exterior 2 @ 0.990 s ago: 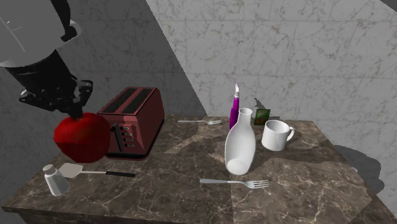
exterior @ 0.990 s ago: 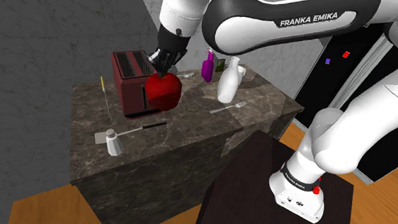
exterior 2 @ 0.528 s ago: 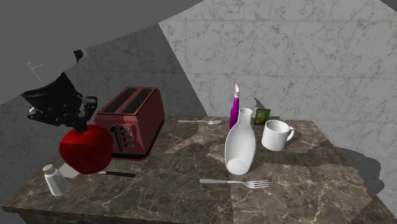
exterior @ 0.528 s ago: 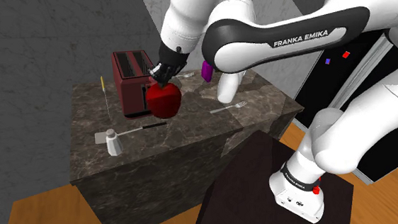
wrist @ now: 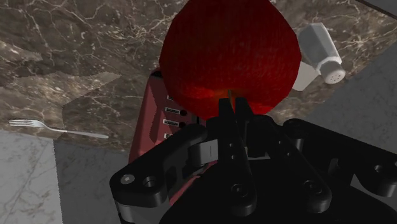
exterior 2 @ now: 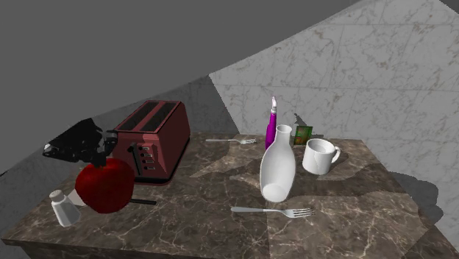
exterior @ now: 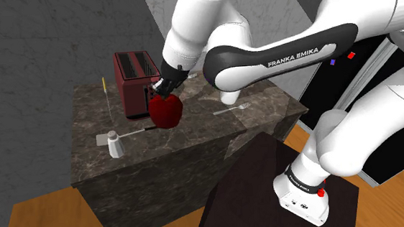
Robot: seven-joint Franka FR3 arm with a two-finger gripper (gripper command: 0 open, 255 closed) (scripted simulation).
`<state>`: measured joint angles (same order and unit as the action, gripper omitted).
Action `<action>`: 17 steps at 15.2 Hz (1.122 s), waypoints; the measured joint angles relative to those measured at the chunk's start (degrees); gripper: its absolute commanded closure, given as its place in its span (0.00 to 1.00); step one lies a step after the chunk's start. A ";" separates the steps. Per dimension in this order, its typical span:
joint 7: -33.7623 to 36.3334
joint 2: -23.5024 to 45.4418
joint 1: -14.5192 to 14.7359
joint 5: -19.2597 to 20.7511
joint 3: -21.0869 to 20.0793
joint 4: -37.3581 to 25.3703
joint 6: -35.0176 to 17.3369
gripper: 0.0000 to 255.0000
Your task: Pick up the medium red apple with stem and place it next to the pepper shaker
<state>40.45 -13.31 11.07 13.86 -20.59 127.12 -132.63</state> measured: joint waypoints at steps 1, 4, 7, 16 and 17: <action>0.44 0.30 -0.06 0.33 -0.13 0.58 -0.81 1.00; 1.50 0.84 -0.22 1.13 -0.40 2.35 -2.98 1.00; 2.53 1.70 -0.49 2.09 -0.62 3.66 -5.00 1.00; 6.99 5.26 -1.55 6.46 -1.59 7.15 -11.31 1.00; 7.43 5.60 -1.71 6.99 -1.62 7.58 -12.01 1.00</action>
<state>47.88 -7.71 9.36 20.85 -22.21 134.70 -144.64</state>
